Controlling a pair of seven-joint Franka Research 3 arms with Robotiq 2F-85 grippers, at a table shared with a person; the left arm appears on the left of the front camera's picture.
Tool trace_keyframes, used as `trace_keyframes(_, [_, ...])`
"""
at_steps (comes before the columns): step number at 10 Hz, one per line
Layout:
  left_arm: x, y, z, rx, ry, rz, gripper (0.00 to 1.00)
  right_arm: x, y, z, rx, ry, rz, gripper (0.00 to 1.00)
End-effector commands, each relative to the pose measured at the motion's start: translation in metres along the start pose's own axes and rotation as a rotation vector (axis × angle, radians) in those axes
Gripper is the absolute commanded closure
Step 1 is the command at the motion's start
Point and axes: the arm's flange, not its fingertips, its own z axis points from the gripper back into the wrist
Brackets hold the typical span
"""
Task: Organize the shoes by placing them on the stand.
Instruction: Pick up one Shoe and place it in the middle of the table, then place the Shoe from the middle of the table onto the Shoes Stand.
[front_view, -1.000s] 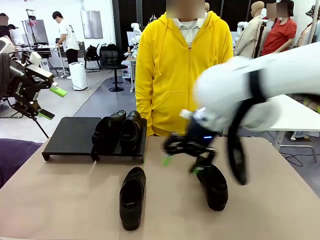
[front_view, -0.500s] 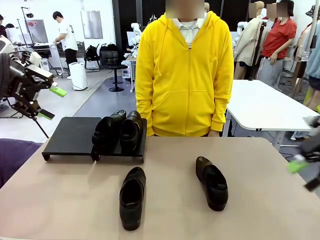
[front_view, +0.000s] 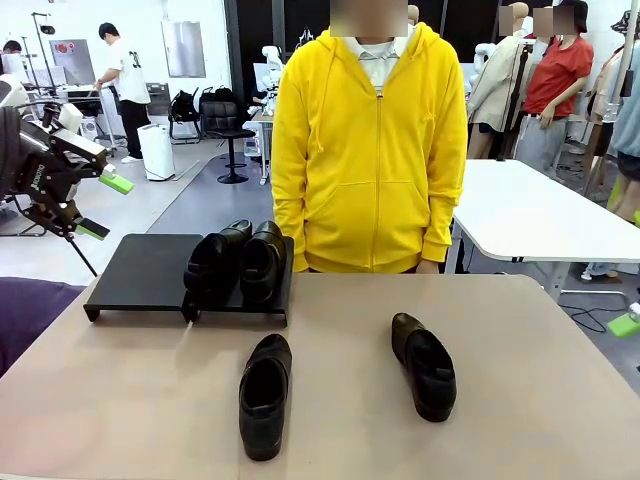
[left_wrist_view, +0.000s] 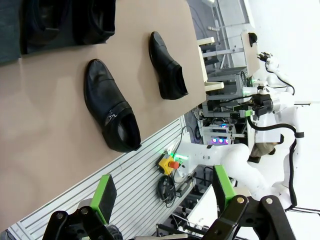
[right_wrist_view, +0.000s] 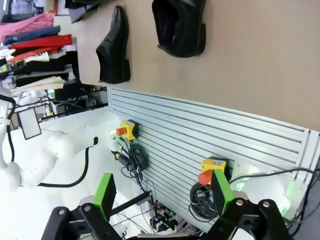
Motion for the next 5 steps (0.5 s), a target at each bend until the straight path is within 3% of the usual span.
trace_keyframes(1, [-0.0016,-0.0005,0.0023,0.005,0.01,-0.003,0.0,-0.0031,0.0026,0.0013,-0.001,0.014,0.019,0.0])
trace_keyframes(5, [-0.0016,-0.0005,0.0023,0.005,0.01,-0.003,0.0,-0.0031,0.0026,0.0013,-0.001,0.014,0.019,0.0])
